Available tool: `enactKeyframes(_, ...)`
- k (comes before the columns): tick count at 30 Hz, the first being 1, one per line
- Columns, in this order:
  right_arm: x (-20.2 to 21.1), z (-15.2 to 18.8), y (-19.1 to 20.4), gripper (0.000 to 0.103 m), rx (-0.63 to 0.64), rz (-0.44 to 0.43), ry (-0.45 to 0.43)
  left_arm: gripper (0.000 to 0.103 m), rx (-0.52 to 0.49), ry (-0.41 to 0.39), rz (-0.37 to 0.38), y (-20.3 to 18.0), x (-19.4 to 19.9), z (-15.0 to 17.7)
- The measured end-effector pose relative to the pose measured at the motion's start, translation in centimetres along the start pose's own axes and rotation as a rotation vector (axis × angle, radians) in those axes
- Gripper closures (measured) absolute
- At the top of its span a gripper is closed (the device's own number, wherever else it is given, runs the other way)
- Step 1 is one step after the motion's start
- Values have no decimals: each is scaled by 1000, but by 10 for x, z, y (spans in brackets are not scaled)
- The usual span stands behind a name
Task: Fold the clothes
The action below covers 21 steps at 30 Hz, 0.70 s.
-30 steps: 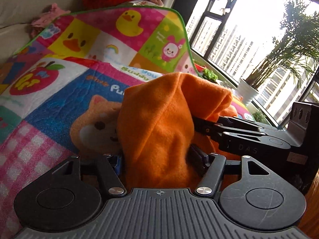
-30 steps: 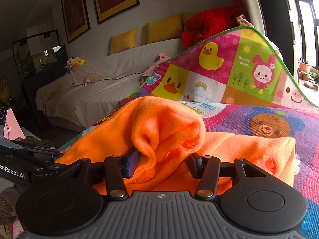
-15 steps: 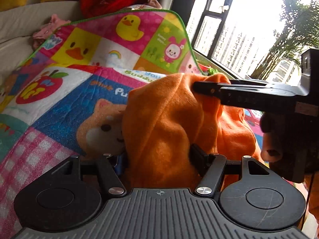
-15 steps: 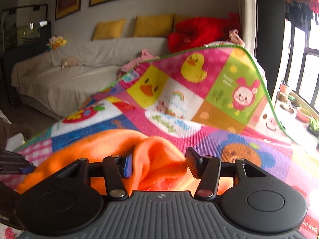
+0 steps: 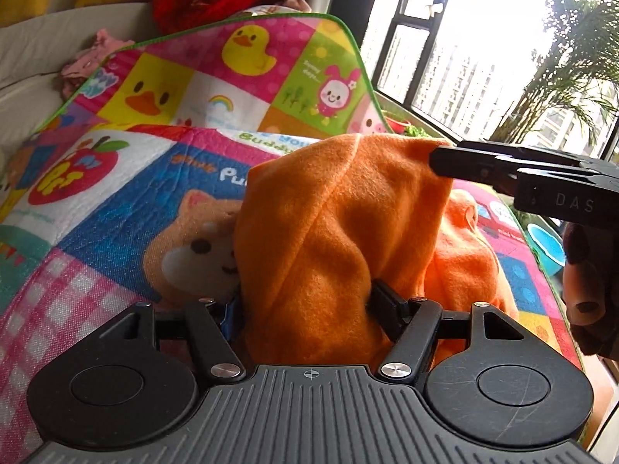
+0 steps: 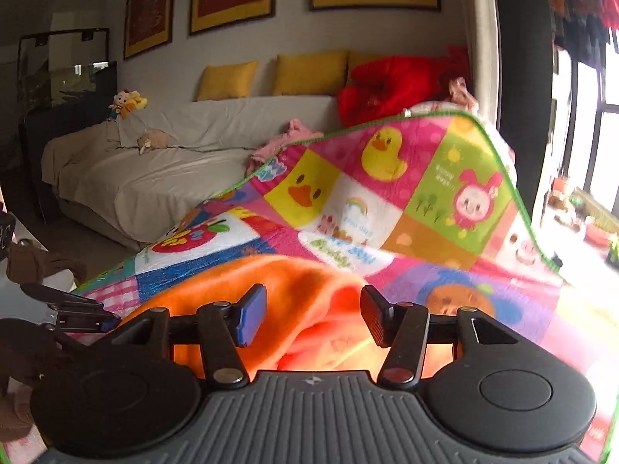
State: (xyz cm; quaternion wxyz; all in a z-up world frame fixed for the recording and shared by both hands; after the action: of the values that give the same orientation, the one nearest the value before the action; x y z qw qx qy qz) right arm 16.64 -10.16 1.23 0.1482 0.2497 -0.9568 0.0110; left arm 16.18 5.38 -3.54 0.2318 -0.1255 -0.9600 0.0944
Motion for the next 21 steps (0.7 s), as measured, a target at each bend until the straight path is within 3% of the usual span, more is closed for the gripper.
enactKeyframes(5, -20, 20, 0, 50, -66, 22, 42, 30, -2, -1, -3, 2, 4, 0)
enactKeyframes(14, -51, 3, 35, 49, 22, -80, -4, 27, 28, -26, -41, 20, 9, -5)
enactKeyframes(18, -68, 9, 38, 49, 86, -59, 20, 26, 38, -37, -57, 26, 13, -10)
enactKeyframes(21, -54, 4, 26, 45, 76, -37, 6, 25, 41, -34, -51, 25, 14, -11)
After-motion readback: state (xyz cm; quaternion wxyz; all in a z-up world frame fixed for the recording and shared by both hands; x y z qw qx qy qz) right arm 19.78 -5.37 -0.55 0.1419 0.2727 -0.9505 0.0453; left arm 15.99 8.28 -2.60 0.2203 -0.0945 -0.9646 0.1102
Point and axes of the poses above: each gripper's, at about its wrist camera, not at the fingertips, and x roughly against the way its jaws point, y to its left, z to its underside, the point moved 4 cm from there along -x, roughly the way its jaws point, and after that the axes turned 13 degrees about -y, right-handed, at the moved point
